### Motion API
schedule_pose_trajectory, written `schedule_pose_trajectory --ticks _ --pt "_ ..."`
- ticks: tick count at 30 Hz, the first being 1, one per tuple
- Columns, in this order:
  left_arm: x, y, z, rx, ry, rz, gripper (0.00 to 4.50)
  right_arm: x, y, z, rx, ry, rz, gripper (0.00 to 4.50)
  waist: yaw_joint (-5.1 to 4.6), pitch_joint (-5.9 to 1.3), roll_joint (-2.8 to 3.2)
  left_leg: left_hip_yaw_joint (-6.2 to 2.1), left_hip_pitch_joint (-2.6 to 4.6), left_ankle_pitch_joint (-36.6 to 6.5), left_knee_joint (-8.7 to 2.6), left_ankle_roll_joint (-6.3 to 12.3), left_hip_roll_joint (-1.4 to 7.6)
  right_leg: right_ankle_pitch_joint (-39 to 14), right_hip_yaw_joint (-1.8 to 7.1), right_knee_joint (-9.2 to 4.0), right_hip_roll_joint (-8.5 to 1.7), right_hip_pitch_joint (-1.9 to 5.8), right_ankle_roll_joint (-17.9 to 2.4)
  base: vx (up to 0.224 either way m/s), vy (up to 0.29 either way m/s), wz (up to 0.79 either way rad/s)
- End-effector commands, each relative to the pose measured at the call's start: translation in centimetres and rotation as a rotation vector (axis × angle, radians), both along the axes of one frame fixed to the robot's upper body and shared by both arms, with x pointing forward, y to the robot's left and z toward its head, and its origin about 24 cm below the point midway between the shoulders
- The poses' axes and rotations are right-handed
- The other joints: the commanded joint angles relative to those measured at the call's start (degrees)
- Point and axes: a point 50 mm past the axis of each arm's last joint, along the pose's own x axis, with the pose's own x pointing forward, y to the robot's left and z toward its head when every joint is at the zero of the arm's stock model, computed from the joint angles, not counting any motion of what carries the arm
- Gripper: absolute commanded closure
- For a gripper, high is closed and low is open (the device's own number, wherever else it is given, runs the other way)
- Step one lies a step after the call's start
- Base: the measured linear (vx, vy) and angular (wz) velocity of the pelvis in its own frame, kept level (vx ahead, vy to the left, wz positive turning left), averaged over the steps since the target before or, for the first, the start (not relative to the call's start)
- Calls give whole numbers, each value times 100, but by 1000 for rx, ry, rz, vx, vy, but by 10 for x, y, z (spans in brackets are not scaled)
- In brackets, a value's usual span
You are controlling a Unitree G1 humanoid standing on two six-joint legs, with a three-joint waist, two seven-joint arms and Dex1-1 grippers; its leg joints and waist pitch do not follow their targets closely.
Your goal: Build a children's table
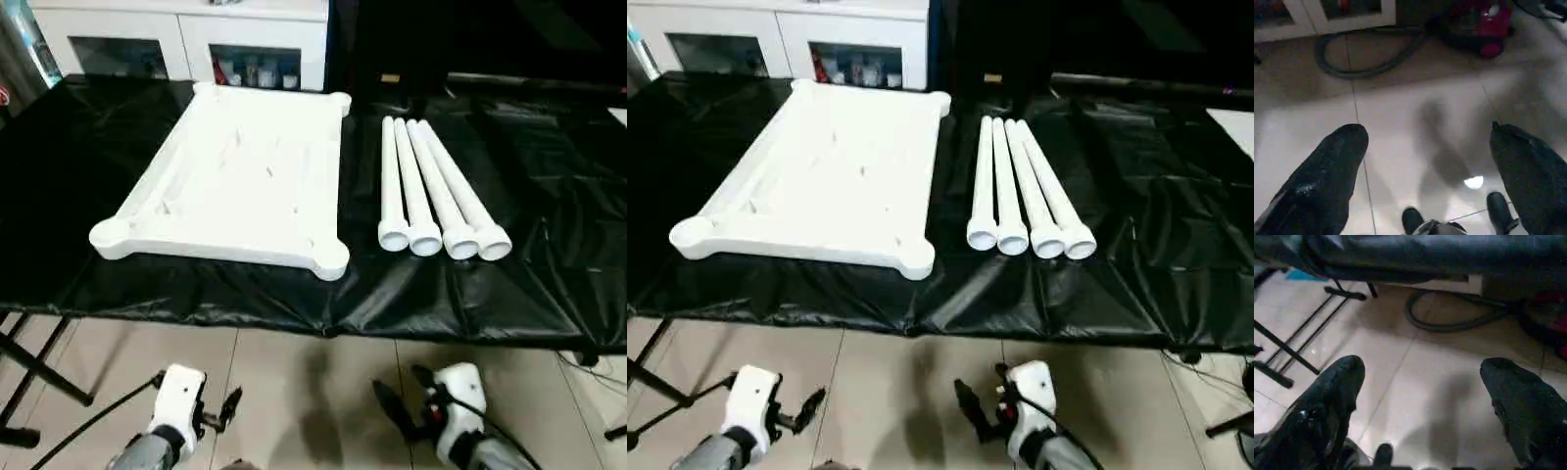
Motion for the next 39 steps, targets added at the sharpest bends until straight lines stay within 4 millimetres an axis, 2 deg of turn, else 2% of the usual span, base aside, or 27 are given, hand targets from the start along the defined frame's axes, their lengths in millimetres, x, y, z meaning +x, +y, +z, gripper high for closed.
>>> schedule_pose_trajectory --ticks 1,3,4,6,7,11,12,13,14,15,16,17,21,23,26,27,28,29,30,31,32,34,35,36,37,38,39 --pt "-3 0 17 16 -59 -24 0 -4 -1 26 19 -32 -4 26 8 -84 36 -374 74 -2570 -565 -40 597 -2812 454 -672 -657 12 -483 0 0 0" --pt "-4 -1 25 16 -83 -22 0 -6 0 37 28 -44 -7 26 6 -70 39 -369 92 -2692 -560 -54 580 -2840 460 -682 -646 -25 -421 0 0 0" --pt "-3 -2 55 30 -188 -4 0 -4 1 69 50 -109 -30 26 17 -73 61 -393 92 -2665 -590 -87 595 -2724 466 -667 -633 11 -413 0 0 0" --pt "0 -2 73 40 -253 17 0 -2 2 82 63 -143 -50 26 6 -94 43 -384 54 -2491 -609 -75 611 -2185 448 -592 -588 49 -453 0 0 0" --pt "7 -2 94 43 -337 51 0 5 -1 97 65 -197 -104 26 2 -122 40 -361 60 -2308 -583 -55 575 -1907 427 -572 -563 39 -468 0 0 0" --pt "28 2 119 115 -490 143 0 26 -13 109 60 -299 -192 26 -5 -82 16 -329 127 -2385 -536 -137 499 -2223 420 -612 -563 -29 -458 0 0 0" --pt "37 2 127 123 -515 169 0 33 -12 111 61 -318 -214 26 -7 -147 -78 -326 98 -2034 -524 -163 498 -1829 406 -559 -532 37 -379 0 0 0" --pt "53 1 139 121 -548 180 0 47 -11 113 56 -331 -252 26 -16 -171 -108 -305 91 -1776 -497 -130 479 -1397 404 -497 -505 30 -423 0 0 0" --pt "64 -4 146 124 -570 165 0 59 -13 112 38 -329 -295 26 -7 -176 -56 -319 93 -1693 -499 -141 471 -1273 400 -461 -515 28 -468 0 0 0" --pt "65 -5 147 125 -571 163 0 60 -13 112 35 -328 -300 26 -6 -245 -92 -321 73 -1266 -445 -134 446 -759 390 -373 -515 73 -531 0 0 0" --pt "76 -11 152 108 -585 135 0 68 -15 110 34 -317 -321 26 9 -265 -96 -290 84 -864 -394 -91 446 -61 378 -327 -487 66 -580 0 0 0" --pt "78 -13 152 100 -583 130 0 69 -15 110 36 -315 -321 26 -3 -251 -130 -277 60 -748 -387 -62 434 176 377 -300 -480 84 -602 0 0 0" --pt "97 -31 166 23 -604 90 0 83 -23 107 -12 -297 -326 26 -3 -339 -52 -266 42 -92 -278 116 400 1397 357 -163 -477 160 -825 0 0 0" --pt "116 -37 175 -3 -620 71 0 97 -19 106 -34 -300 -313 26 -18 -314 -62 -249 51 -269 -289 107 403 1190 345 -197 -469 149 -908 0 0 0" --pt "123 -36 177 -2 -610 67 0 103 -10 103 -91 -317 -254 26 -9 -274 -71 -252 38 -746 -309 17 418 154 356 -271 -523 153 -926 0 0 0" --pt "124 -36 177 -3 -609 63 0 104 -8 102 -98 -322 -240 26 -7 -273 -79 -519 -297 -701 -398 619 240 21 -7 -264 -654 420 -902 0 0 0" --pt "124 -32 177 17 -611 54 0 106 2 101 -100 -332 -194 26 -53 -290 -50 -661 -317 -716 -310 1016 192 -248 -110 -318 -718 434 -979 0 0 0" --pt "122 -30 176 32 -613 53 0 106 5 100 -94 -332 -184 26 -65 -299 -35 -693 -324 -834 -268 1075 186 -507 -157 -362 -765 481 -996 -34 -20 40" --pt "121 -27 174 39 -605 63 0 106 9 98 -88 -330 -170 26 -73 -274 -26 -733 -373 -1142 -240 1004 158 -1212 -248 -467 -807 576 -910 -5 -22 46" --pt "119 -24 171 41 -593 77 0 106 12 96 -84 -326 -158 26 -76 -220 6 -757 -343 -1632 -260 797 174 -2064 -364 -579 -820 656 -775 9 -30 72" --pt "116 -20 168 55 -575 97 0 106 15 96 -74 -319 -148 26 -84 -185 89 -774 -309 -2109 -291 547 151 -2735 -423 -683 -783 735 -680 17 -21 50" --pt "114 -19 166 46 -555 112 0 107 21 99 -45 -327 -118 26 -37 -122 139 -743 -205 -2704 -284 343 152 -3416 -490 -792 -776 820 -651 25 -3 46" --pt "114 -19 166 34 -549 114 0 107 23 100 -30 -333 -103 26 -22 -97 115 -725 -186 -2673 -275 345 167 -3489 -527 -847 -787 886 -675 51 5 68" --pt "113 -20 165 39 -545 106 0 106 25 100 -34 -338 -89 26 -22 -97 115 -725 -186 -2673 -275 345 167 -3489 -527 -847 -787 886 -675 66 11 69" --pt "111 -21 163 55 -540 81 0 107 28 96 -48 -341 -75 26 41 -79 133 -715 -174 -2427 -306 448 188 -3317 -545 -866 -754 984 -673 66 11 69" --pt "111 -20 161 67 -534 76 0 107 31 94 -55 -341 -73 26 31 -99 209 -771 -27 -2403 -387 549 184 -2900 -578 -778 -581 956 -741 91 12 75" --pt "111 -19 160 71 -531 83 0 107 32 94 -54 -340 -73 26 -10 -152 229 -879 117 -2287 -440 727 202 -2410 -591 -647 -422 908 -790 144 12 80"
